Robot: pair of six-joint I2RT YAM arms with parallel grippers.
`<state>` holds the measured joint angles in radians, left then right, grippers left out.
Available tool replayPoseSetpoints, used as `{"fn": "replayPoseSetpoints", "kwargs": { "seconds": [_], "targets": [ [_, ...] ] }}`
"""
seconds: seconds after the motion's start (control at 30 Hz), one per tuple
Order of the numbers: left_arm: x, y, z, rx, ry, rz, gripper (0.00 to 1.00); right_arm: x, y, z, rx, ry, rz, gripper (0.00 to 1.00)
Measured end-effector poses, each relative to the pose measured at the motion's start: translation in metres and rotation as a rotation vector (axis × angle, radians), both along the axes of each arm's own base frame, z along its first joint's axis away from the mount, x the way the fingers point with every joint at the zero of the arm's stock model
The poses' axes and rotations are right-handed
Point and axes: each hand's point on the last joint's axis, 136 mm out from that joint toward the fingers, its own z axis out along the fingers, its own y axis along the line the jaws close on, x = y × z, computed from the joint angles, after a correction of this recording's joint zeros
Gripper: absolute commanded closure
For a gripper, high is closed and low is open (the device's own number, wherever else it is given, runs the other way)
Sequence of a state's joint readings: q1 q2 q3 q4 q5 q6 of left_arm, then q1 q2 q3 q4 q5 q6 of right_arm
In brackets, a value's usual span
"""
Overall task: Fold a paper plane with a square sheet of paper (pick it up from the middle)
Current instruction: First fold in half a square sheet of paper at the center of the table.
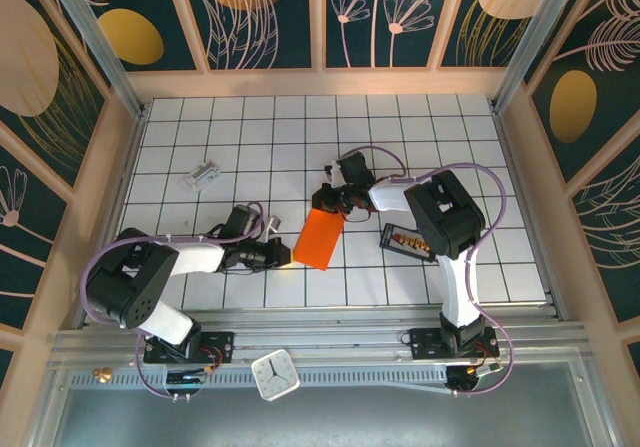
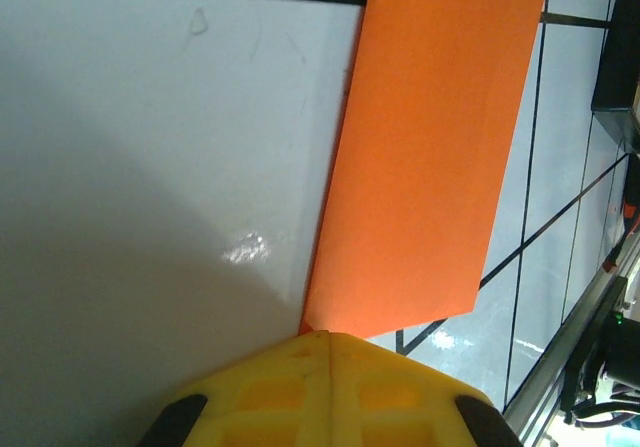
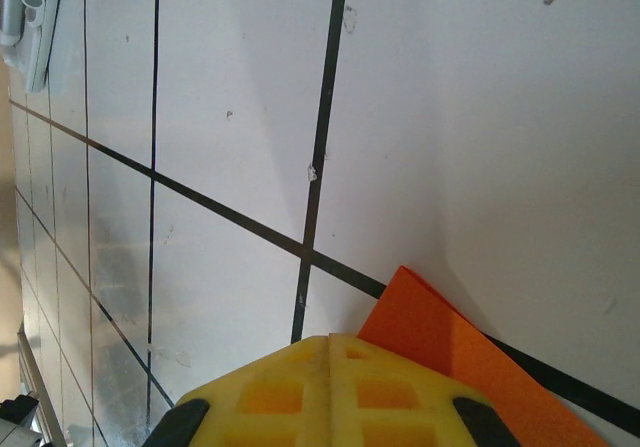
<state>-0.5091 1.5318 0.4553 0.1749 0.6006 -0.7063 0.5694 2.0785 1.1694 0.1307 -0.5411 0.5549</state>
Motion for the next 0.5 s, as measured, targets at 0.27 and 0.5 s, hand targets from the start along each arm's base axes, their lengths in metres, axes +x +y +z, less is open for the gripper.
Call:
{"fn": "replayPoseSetpoints", "kwargs": {
  "seconds": [0.27, 0.5],
  "targets": [
    [-0.016, 0.005, 0.014, -0.003, 0.056, 0.029, 0.87, 0.000, 0.001, 0.001, -0.006, -0.019, 0.023, 1.00],
    [0.034, -0.013, 0.053, -0.048, -0.056, 0.100, 0.72, -0.002, 0.000, 0.008, 0.005, -0.030, 0.085, 0.95]
  ]
}}
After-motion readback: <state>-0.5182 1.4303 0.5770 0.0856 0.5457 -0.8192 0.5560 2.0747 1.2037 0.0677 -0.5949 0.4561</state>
